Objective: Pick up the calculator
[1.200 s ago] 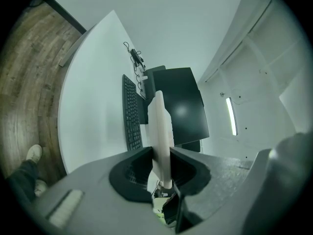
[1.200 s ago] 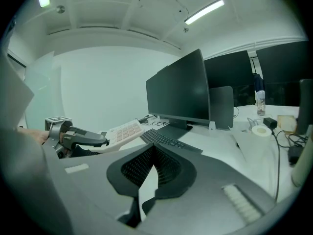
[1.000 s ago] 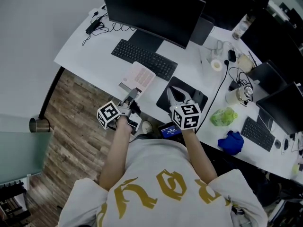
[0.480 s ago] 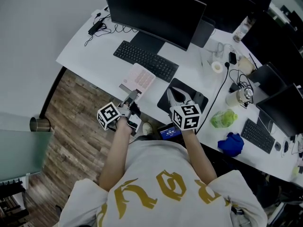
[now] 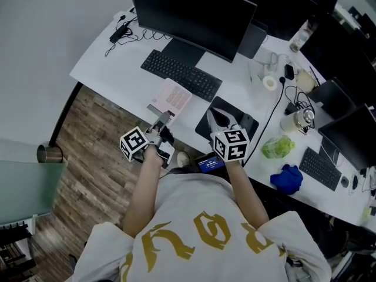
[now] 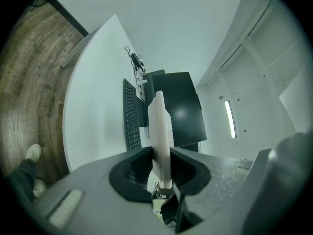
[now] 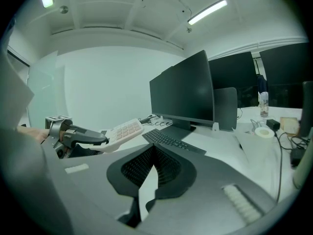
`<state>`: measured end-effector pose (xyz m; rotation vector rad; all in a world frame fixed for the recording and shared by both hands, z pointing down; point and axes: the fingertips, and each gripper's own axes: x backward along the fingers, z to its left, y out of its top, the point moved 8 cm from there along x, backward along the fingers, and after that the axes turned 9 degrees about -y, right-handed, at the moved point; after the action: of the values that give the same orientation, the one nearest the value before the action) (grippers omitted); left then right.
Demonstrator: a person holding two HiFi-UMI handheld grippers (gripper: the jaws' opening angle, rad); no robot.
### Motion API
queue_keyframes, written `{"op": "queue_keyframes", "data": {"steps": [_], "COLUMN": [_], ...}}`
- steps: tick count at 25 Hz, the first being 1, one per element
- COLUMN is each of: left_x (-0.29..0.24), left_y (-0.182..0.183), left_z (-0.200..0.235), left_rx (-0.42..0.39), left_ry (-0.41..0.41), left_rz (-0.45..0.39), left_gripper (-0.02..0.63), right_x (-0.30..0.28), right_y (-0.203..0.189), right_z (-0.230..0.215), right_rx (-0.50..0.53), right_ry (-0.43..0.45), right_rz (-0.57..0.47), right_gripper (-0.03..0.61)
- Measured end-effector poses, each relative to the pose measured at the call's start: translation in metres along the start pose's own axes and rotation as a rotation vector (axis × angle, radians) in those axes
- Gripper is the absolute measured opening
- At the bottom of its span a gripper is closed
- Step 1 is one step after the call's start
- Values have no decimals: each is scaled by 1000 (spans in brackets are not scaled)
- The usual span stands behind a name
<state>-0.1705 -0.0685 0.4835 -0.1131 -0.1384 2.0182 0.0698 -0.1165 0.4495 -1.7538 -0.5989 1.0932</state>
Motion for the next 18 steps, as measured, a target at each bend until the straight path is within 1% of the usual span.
{"op": "queue_keyframes", "data": {"steps": [12,18], "left_x": [-2,-4], "left_y": [3,8], "left_z": [4,10], "left_rx": [28,30], "left_ry": [-3,10], "left_rz": [-11,-14], "left_gripper": [84,84], "right_x": [-5,-11], "right_y": [-1,-3], "right_z": [-4,-5], "right_rx": [-10,-15], "right_ry": [-4,-7], "right_rz": [10,14], "right_gripper": [23,23]}}
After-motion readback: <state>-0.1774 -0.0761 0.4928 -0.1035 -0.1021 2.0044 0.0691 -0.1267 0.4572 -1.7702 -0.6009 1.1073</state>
